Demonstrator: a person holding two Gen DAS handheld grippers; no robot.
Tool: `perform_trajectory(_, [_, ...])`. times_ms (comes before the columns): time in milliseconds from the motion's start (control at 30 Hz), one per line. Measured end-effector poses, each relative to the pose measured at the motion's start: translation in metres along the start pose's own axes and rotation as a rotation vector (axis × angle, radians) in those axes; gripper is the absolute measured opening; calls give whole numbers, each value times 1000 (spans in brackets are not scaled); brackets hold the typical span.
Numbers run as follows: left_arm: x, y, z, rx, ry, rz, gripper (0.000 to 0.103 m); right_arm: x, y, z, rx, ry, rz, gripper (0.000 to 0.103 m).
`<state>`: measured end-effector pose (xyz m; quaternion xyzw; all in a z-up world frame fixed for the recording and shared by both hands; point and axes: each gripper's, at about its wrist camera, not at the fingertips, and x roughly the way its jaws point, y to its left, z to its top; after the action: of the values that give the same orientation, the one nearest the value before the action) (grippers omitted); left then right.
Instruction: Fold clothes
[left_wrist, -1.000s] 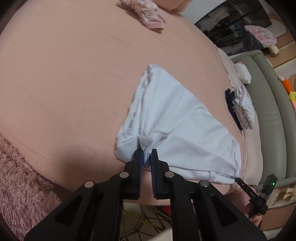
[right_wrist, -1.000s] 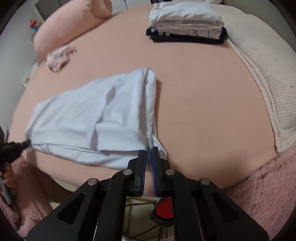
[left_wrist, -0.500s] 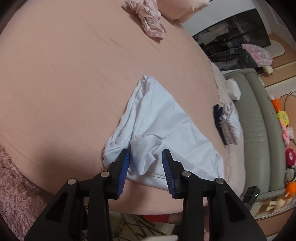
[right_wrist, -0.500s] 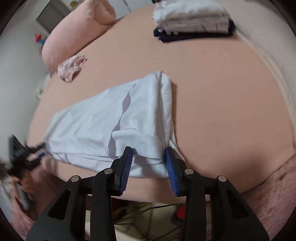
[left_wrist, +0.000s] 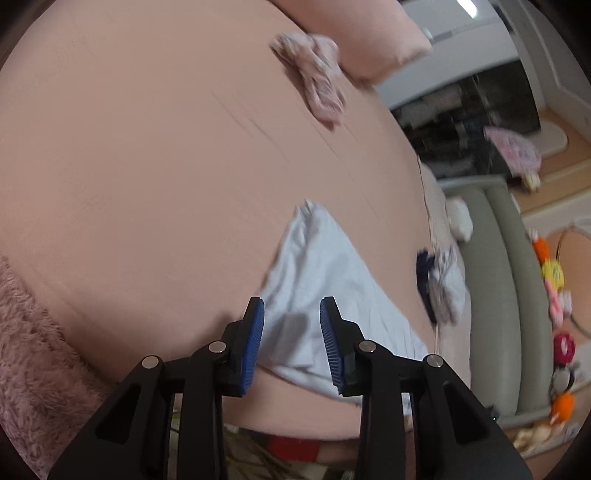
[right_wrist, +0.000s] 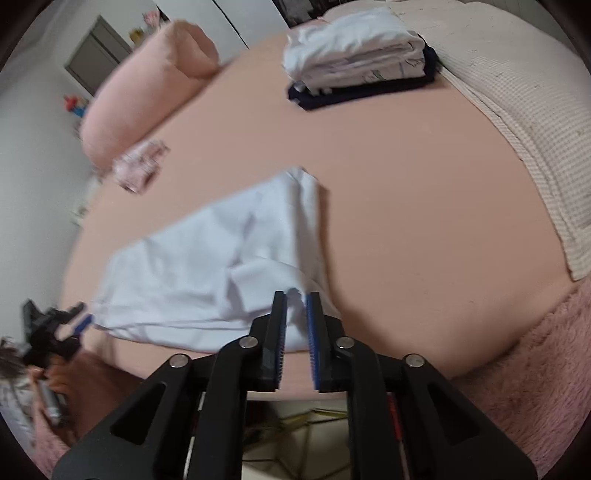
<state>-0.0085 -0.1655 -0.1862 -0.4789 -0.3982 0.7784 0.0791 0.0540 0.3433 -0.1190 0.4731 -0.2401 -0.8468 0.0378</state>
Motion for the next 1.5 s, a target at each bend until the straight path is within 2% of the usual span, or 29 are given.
perform_trajectory(67, [11,-4,-5,13,48,11,33,2,0,0,10,4,8,23])
perform_trajectory(167, [22,-12,-10,54,85,47,29,21,14,4,2,40,1,23])
perform_trajectory(200, [23,-16,-12,82,87,65,21,27,19,5,0,52,-1,21])
perform_trajectory(233, [22,-19,-12,113,81,90,5,30,22,4,-11,57,-6,6])
perform_trajectory(300, [19,-24,-12,148,61,125,4,25,25,-1,-53,49,-19,5])
perform_trajectory(433, [4,-27,-7,130,13,92,4,10,35,-9,-96,11,8,3])
perform_trajectory(600, [4,-20,-10,138,56,117,5,22,24,-22,-26,107,1,4])
perform_trajectory(633, [8,-17,-11,134,71,123,5,23,22,-22,-14,111,4,6])
perform_trajectory(700, [10,-12,-10,124,86,119,5,17,23,-17,-13,59,34,8])
perform_trajectory(733, [10,-12,-10,125,89,109,5,13,22,-14,-10,22,66,17])
perform_trajectory(767, [9,-12,-9,130,90,104,5,8,22,-11,-6,-14,98,32])
perform_trajectory(800, [8,-12,-9,137,91,102,5,7,20,-8,8,-34,129,38])
perform_trajectory(833, [8,-11,-8,139,93,102,5,11,16,-7,34,-24,148,41])
perform_trajectory(900, [8,-10,-8,133,97,98,5,22,10,-4,74,13,142,40])
perform_trajectory(1000, [7,-11,-8,129,96,86,5,38,6,3,92,50,90,37])
perform_trajectory(1033, [6,-11,-8,131,95,84,5,42,8,6,76,56,87,32])
perform_trajectory(1067, [6,-11,-8,135,93,84,5,45,12,8,53,66,77,15])
perform_trajectory(1100, [5,-10,-8,139,89,86,5,47,14,10,31,77,64,7])
perform_trajectory(1400, [-10,-14,-13,144,47,74,5,24,13,-6,-26,71,-82,3])
perform_trajectory(1500, [-8,-14,-15,143,65,64,5,14,7,-7,2,54,-72,4])
